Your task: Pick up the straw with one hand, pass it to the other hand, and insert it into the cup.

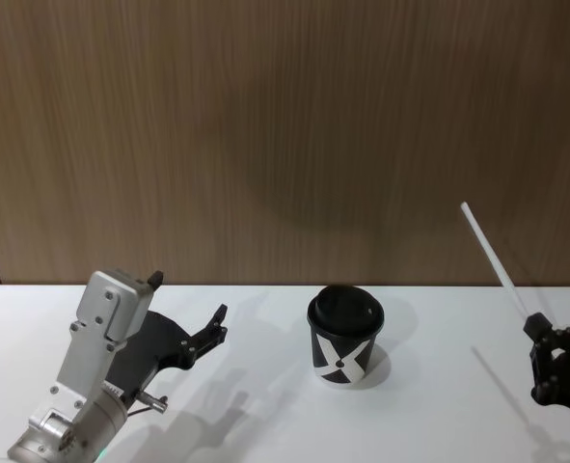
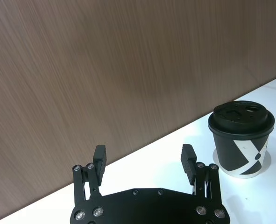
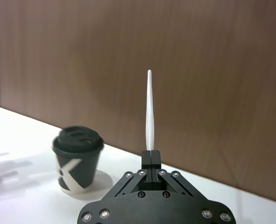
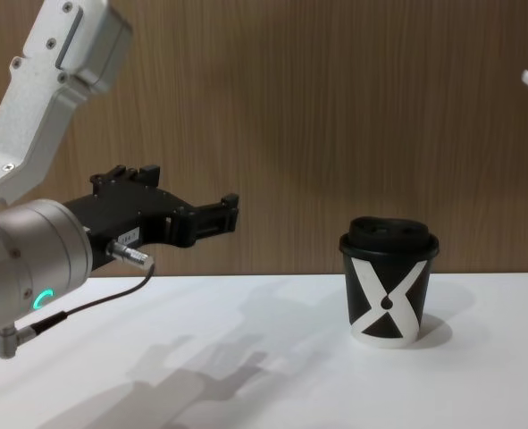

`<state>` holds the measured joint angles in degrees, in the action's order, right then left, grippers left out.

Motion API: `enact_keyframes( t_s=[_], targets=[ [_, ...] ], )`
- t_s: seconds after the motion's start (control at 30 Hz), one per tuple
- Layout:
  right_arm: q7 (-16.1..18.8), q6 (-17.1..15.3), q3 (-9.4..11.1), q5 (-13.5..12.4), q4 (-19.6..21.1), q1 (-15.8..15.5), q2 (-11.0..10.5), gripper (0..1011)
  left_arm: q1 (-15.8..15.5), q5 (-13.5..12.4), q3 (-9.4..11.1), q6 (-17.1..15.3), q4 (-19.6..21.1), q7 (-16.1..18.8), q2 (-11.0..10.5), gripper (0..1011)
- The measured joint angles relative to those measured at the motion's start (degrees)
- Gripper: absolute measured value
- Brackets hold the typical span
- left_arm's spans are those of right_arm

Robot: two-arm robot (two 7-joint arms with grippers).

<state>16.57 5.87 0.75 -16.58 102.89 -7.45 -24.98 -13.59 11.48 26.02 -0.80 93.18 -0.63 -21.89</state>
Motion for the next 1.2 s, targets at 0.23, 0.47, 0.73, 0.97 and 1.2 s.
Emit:
enact_keyframes(
  t_s=[0.23,0.47,0.73,0.97,1.2],
  targets=[
    [5.32,2.30,-0.53,-3.44,0.25,0.92,-1.49,0,0.00,0.00,0.00,0.00,0.00,0.00,0.00,1003],
    [9.93,3.58,-1.59,-6.53,0.33,2.10,-2.69,0,0.00,0.00,0.00,0.00,0.00,0.00,0.00,1003],
    [15.84,4.57,-3.68,-10.51,0.08,4.23,-3.79,0,0.00,0.00,0.00,0.00,0.00,0.00,0.00,1003],
    [19.97,4.87,-5.57,-13.23,-0.42,6.20,-4.35,0,0.00,0.00,0.00,0.00,0.00,-0.01,0.00,1003],
    [24.01,4.98,-7.66,-15.87,-0.96,8.37,-4.61,0,0.00,1.04,-0.30,-0.70,0.50,-1.39,-0.10,1003]
  ],
)
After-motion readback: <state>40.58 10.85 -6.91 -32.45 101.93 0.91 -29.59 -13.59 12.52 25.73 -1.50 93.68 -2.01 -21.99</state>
